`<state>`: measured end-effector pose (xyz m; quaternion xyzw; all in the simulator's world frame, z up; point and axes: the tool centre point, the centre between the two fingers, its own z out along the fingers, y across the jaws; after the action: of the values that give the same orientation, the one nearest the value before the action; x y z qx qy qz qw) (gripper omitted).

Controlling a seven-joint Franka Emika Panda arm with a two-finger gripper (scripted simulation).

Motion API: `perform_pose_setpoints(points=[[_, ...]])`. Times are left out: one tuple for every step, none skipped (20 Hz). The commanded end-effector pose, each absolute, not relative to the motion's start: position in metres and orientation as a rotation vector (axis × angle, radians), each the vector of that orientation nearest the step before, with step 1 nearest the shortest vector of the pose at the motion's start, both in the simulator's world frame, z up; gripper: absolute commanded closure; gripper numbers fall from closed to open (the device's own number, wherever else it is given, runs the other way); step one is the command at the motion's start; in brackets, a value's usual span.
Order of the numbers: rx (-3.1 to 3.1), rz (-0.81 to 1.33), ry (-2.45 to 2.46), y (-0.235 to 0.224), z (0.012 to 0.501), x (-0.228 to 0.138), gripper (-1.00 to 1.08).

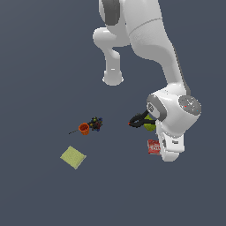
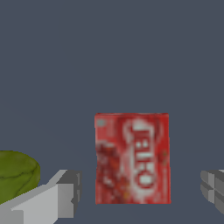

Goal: Pick up a designated object from a clutter of objects.

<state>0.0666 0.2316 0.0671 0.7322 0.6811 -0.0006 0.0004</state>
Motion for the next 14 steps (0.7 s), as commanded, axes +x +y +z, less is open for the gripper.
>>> perform_pose_setpoints(points=[[2.290,0.000,2.150,0.233,0.065,0.067,-0.92],[2.296,-0.001,2.144,0.232,0.066,0.066,-0.92],[2.296,-0.001,2.144,0.232,0.066,0.067,-0.92],[2.296,-0.001,2.144,0.232,0.065,0.067,-0.92],[2.296,-0.001,2.144,0.232,0.063,0.067,-0.92],[2.295,-0.001,2.145,0.232,0.060,0.066,-0.92],[2.295,-0.001,2.145,0.232,0.057,0.066,-0.92],[2.294,-0.001,2.146,0.232,0.052,0.066,-0.92],[2.294,-0.001,2.146,0.232,0.047,0.066,-0.92],[2.293,-0.001,2.147,0.232,0.042,0.066,-0.92],[2.292,-0.001,2.148,0.232,0.036,0.066,-0.92],[2.291,-0.001,2.149,0.232,0.030,0.065,-0.92],[2.291,-0.001,2.150,0.233,0.026,0.065,-0.92],[2.291,-0.001,2.150,0.232,0.022,0.065,-0.92]])
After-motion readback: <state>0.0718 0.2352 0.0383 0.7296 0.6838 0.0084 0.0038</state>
